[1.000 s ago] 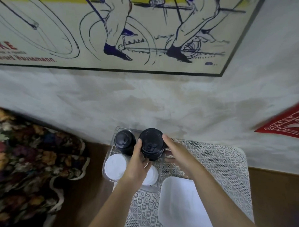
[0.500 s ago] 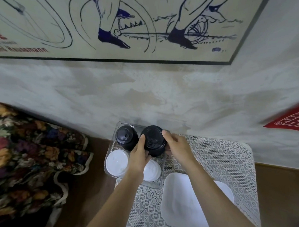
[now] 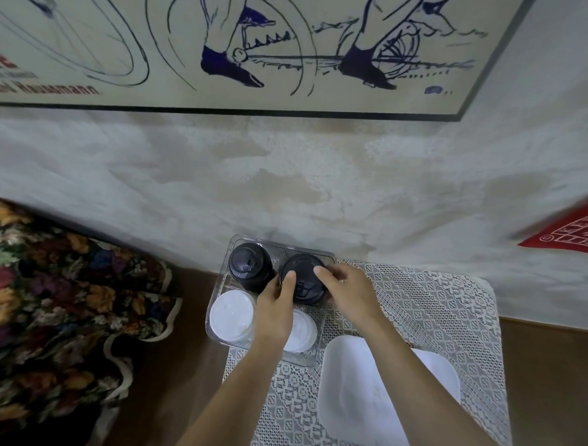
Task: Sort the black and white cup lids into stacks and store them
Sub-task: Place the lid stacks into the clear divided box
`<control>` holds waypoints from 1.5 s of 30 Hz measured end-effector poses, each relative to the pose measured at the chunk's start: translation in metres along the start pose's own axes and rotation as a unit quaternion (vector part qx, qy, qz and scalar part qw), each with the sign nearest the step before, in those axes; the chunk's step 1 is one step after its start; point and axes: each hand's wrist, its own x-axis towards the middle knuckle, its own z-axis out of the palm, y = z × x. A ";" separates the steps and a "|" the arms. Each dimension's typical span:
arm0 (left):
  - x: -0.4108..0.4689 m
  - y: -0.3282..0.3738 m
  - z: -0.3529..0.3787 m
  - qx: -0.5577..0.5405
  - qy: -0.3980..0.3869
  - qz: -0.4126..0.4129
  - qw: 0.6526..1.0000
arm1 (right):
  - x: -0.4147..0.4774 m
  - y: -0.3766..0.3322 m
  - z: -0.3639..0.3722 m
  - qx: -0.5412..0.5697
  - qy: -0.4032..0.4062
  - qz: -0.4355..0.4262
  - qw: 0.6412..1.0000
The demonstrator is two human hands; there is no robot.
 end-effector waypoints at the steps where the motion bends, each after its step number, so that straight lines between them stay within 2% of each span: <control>1: 0.001 -0.003 0.000 0.017 0.002 0.005 1.000 | 0.000 0.001 0.001 -0.008 0.002 0.001 1.000; 6: 0.002 -0.006 0.001 0.077 -0.015 0.034 0.996 | 0.001 0.010 0.011 0.021 0.034 -0.001 0.999; 14: 0.003 -0.013 -0.001 0.135 0.008 0.107 0.985 | -0.001 0.009 0.013 -0.017 0.049 -0.039 0.998; 19: 0.000 -0.021 -0.003 0.223 0.004 0.200 0.954 | -0.003 0.010 0.013 -0.021 0.046 -0.064 0.997; 22: 0.000 -0.023 -0.006 0.260 -0.019 0.229 0.938 | 0.000 0.011 0.015 -0.038 0.062 -0.089 0.993; 25: 0.002 -0.023 -0.010 0.280 -0.024 0.248 0.927 | -0.001 0.016 0.014 -0.077 0.044 -0.114 0.990; 32: 0.002 -0.027 -0.008 0.228 -0.033 0.221 0.948 | -0.009 0.025 0.003 -0.098 -0.034 -0.140 0.985; 45: 0.013 -0.030 -0.006 0.233 -0.045 0.201 0.950 | 0.001 0.019 0.009 -0.104 -0.033 -0.126 0.986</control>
